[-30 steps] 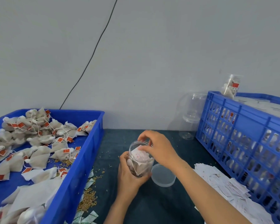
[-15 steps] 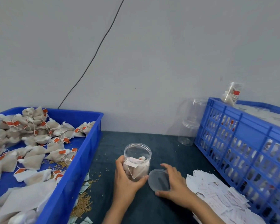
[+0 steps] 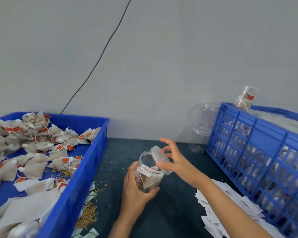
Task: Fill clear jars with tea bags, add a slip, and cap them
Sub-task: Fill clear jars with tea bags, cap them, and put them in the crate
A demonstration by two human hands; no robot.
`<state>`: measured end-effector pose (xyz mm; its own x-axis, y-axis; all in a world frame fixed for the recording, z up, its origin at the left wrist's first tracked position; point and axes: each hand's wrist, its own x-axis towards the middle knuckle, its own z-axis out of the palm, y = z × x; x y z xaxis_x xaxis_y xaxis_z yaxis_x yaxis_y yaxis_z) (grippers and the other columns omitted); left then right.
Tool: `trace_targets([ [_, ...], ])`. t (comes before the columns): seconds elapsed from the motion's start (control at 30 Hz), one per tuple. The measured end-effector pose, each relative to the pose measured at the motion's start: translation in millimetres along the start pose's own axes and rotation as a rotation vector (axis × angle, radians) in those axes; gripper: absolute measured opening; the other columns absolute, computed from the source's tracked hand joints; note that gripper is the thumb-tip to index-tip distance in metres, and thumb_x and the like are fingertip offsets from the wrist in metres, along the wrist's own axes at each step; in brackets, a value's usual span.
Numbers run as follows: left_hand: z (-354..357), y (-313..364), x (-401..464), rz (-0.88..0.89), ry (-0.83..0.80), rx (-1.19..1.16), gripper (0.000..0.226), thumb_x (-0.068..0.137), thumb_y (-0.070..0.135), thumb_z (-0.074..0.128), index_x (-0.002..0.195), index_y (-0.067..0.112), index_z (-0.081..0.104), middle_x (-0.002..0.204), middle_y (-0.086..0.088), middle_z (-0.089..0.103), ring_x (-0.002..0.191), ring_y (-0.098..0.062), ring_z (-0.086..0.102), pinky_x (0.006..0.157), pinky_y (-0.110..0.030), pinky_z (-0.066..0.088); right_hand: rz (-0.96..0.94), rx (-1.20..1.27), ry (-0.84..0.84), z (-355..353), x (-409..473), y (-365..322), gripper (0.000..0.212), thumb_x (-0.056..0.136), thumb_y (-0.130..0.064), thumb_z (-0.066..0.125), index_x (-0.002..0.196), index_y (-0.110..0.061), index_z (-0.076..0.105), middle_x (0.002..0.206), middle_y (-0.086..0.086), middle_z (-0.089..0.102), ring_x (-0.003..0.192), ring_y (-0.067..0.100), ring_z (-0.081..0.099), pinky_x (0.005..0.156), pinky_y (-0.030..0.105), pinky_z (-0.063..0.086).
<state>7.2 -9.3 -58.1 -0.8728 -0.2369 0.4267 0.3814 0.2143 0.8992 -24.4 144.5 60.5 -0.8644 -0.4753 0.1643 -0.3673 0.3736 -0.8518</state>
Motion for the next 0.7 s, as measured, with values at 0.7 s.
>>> trace_targets([
  [0.7,-27.9,23.3,12.1,-0.414,-0.017,-0.989,0.111,0.04,0.046,0.095,0.137,0.025,0.046,0.119,-0.019,0.065,0.109,-0.035,0.065,0.089,-0.05,0.055,-0.018,0.097,0.279,49.0,20.2,-6.5,0.042,0.085,-0.041,0.069,0.121,-0.048,0.049,0.116,-0.013,0.035,0.112,-0.002,0.045,0.086,0.01,0.041],
])
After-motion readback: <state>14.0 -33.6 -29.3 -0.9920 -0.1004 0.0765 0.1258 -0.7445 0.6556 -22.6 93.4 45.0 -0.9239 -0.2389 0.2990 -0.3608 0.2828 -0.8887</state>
